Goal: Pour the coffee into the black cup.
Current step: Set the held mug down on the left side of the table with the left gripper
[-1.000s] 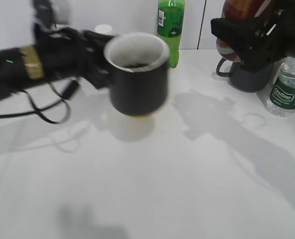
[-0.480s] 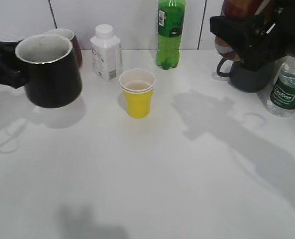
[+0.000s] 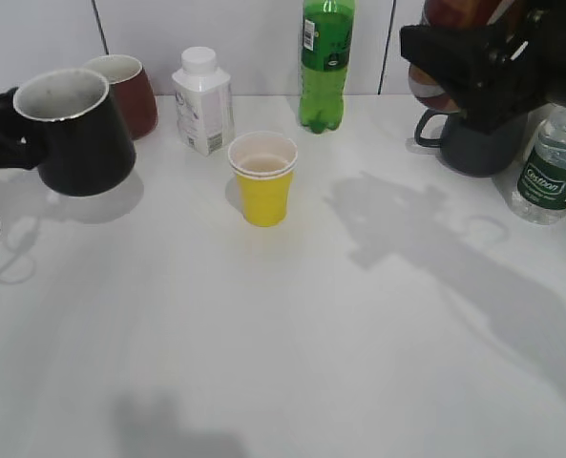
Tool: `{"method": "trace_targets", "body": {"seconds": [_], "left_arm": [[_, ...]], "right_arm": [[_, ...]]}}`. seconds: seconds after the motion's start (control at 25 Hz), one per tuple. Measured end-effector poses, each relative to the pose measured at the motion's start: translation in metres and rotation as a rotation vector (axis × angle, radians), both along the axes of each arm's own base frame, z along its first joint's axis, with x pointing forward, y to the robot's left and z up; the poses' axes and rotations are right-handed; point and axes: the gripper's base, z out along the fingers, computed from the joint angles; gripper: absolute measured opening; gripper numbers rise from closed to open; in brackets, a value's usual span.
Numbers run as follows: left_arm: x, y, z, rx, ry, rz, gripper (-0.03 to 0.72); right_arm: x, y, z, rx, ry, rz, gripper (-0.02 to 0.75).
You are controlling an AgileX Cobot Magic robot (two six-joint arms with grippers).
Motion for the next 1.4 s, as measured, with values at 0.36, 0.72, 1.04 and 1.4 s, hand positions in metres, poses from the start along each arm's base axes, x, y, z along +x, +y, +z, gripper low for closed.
{"method": "trace_targets", "body": {"seconds": [0.36,0.72,1.04,1.4], "left_arm": [[0.012,0.009,-0.046,-0.037,0.099,0.102,0.038],[0.029,0.010,-0.045,-0.018,0.051,0.105,0.038],[0.029,0.010,-0.044,0.014,0.037,0.102,0.038],[0.029,0.010,-0.045,0.015,0.039,0.102,0.037]], "right_arm": [[0.000,0.000,0.000,0.003,0.000,0.002,0.534],[0.000,0.000,0.000,0.004,-0.001,0.003,0.534],[0.000,0.000,0.001,0.005,-0.001,0.003,0.534],[0.000,0.000,0.001,0.005,-0.002,0.003,0.534]]}}
